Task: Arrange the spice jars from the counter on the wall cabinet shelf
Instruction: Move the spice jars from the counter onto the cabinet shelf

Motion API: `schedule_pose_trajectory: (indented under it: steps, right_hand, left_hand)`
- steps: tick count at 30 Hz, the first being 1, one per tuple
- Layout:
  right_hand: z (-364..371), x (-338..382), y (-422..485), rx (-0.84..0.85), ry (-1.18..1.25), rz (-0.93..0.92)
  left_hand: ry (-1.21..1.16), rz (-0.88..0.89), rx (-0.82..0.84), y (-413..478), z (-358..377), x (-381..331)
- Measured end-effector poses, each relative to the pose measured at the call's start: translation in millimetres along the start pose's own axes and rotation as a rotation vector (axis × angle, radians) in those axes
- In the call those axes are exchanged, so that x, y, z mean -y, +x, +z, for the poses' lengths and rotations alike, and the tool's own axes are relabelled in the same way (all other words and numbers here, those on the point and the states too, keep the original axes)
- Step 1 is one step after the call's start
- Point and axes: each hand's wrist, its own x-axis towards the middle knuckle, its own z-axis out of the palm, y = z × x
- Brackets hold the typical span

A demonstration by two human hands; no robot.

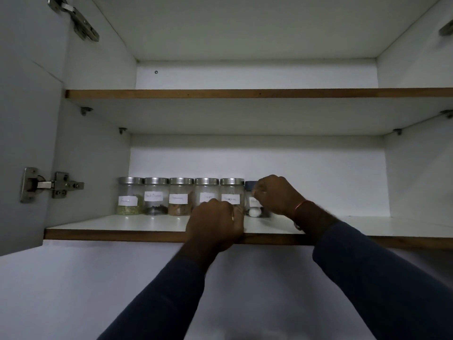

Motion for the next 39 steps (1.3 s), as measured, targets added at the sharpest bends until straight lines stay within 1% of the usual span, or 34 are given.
schedule_pose_trajectory:
  steps: [3, 6, 7, 9, 11, 13, 14, 16, 18, 19, 22, 23, 25, 28, 31, 32, 34, 36, 39]
  right_hand:
    - [-14.0, 8.9, -39.4, -0.012, -0.003, -0.067]
    - [-27.1, 11.3, -77.5, 0.046, -0.086, -0.13]
    - [-30.0, 11.6, -96.1, 0.06, -0.079, -0.161]
    - [-37.2, 12.4, -136.3, 0.03, -0.022, -0.228]
    - [-35.6, 9.1, -192.5, 0.047, 0.094, -0.203]
    - [-21.4, 3.1, -263.0, 0.132, 0.213, -0.109]
    - [-10.5, -0.5, -295.2, 0.193, 0.263, -0.042]
    - [23.0, -10.9, -369.3, 0.365, 0.346, 0.125]
    - [58.4, -17.1, -448.1, 0.555, 0.344, 0.31]
    - [74.8, -20.7, -480.9, 0.605, 0.353, 0.39]
    - [109.5, -24.0, -572.4, 0.684, 0.36, 0.627]
    - [116.1, -24.5, -593.8, 0.681, 0.345, 0.668]
    - [122.8, -22.8, -621.2, 0.684, 0.335, 0.683]
    - [126.0, -24.4, -636.9, 0.683, 0.345, 0.754]
    - [132.2, -28.2, -644.4, 0.586, 0.337, 0.82]
    - [134.0, -25.5, -645.1, 0.593, 0.372, 0.851]
    - [142.3, -14.7, -645.9, 0.657, 0.459, 0.865]
    - [157.0, -4.0, -650.1, 0.705, 0.532, 0.793]
    - [184.7, 7.3, -656.2, 0.806, 0.512, 0.722]
  left_hand:
    - [0.023, -0.003, 0.022, -2.1, -0.7, 0.7]
    - [0.121, 0.087, 0.048, -6.2, -9.2, -16.0]
    - [0.096, 0.097, 0.059, -12.7, -12.2, -24.2]
    - [-0.066, 0.153, 0.055, -33.3, -16.6, -39.2]
    - [-0.337, 0.243, 0.074, -80.0, -22.3, -57.9]
    - [-0.584, 0.251, 0.237, -153.4, -31.0, -75.1]
    - [-0.647, 0.233, 0.335, -190.5, -30.8, -78.9]
    - [-0.707, 0.152, 0.517, -278.1, -22.5, -86.2]
    - [-0.771, -0.04, 0.702, -372.8, -13.4, -93.5]
    - [-0.783, -0.149, 0.766, -411.3, -11.6, -96.5]
    - [-0.785, -0.482, 0.884, -507.9, -19.1, -116.0]
    - [-0.799, -0.592, 0.9, -528.3, -22.6, -121.5]
    - [-0.786, -0.718, 0.939, -557.3, -26.2, -131.4]
    - [-0.751, -0.756, 1.028, -575.0, -26.0, -141.8]
    - [-0.658, -0.751, 1.032, -575.7, -21.0, -148.9]
    - [-0.634, -0.754, 1.021, -573.1, -20.1, -151.4]
    - [-0.628, -0.797, 1.012, -569.2, -15.3, -152.6]
    - [-0.642, -0.858, 1.03, -565.5, -12.9, -156.6]
    - [-0.681, -0.935, 1.065, -560.1, -12.6, -163.2]
